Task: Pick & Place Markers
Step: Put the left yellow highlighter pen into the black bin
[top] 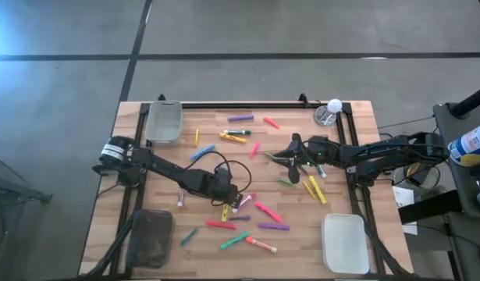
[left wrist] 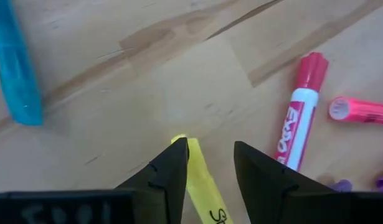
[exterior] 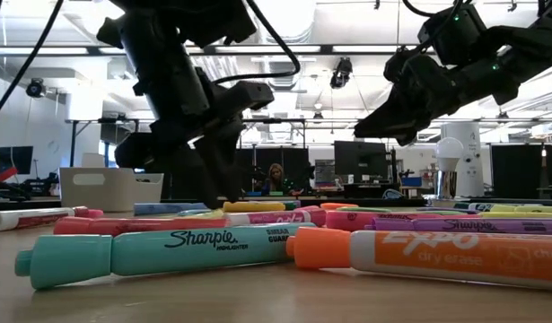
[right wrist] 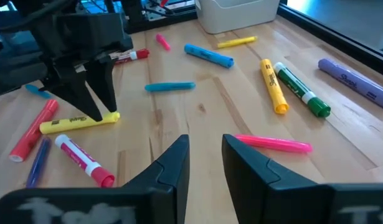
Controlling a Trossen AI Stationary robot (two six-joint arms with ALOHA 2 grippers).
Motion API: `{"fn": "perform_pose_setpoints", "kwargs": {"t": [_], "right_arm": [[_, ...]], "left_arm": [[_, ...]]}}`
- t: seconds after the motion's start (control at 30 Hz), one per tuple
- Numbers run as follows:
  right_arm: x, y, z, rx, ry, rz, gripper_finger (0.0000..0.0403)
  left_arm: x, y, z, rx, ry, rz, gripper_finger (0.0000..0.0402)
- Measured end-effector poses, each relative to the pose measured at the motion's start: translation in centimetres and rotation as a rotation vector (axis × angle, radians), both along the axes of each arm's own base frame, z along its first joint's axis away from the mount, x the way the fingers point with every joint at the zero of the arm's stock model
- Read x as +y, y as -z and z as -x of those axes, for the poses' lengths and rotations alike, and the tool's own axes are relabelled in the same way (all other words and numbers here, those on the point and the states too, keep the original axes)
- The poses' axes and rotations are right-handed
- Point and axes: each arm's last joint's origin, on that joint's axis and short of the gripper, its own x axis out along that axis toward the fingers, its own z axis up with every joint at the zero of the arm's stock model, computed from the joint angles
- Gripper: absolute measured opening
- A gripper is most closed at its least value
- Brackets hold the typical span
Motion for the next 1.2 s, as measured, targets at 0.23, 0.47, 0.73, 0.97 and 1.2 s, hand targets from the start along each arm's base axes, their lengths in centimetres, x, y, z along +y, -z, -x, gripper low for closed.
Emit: {"fn": "perform_pose_setpoints", "kwargs": {"t": [0.23, 0.47, 0.73, 0.97, 1.2], "right_arm": [[0.0, 0.0, 0.0, 0.004, 0.0, -0.001, 0.0091], [0.0, 0.0, 0.0, 0.004, 0.0, -0.001, 0.0091], [0.0, 0.1, 0.0, 0.005, 0.0, -0.001, 0.0091], [0.0, 0.1, 0.0, 0.006, 0.0, -0.001, 0.0091], [0.0, 0.1, 0.0, 0.006, 0.0, -0.001, 0.0091]], "left_arm": [[-0.1, 0.2, -0.4, 0.005, 0.001, 0.004, 0.0136], [-0.1, 0.0, -0.3, 0.013, 0.001, 0.006, 0.0136], [-0.1, -1.2, 0.0, 0.102, 0.016, -0.02, 0.0136], [-0.1, -1.2, -0.2, 0.084, 0.028, -0.021, 0.0136], [0.2, -0.8, 0.3, 0.163, 0.093, -0.079, 0.0136]]}}
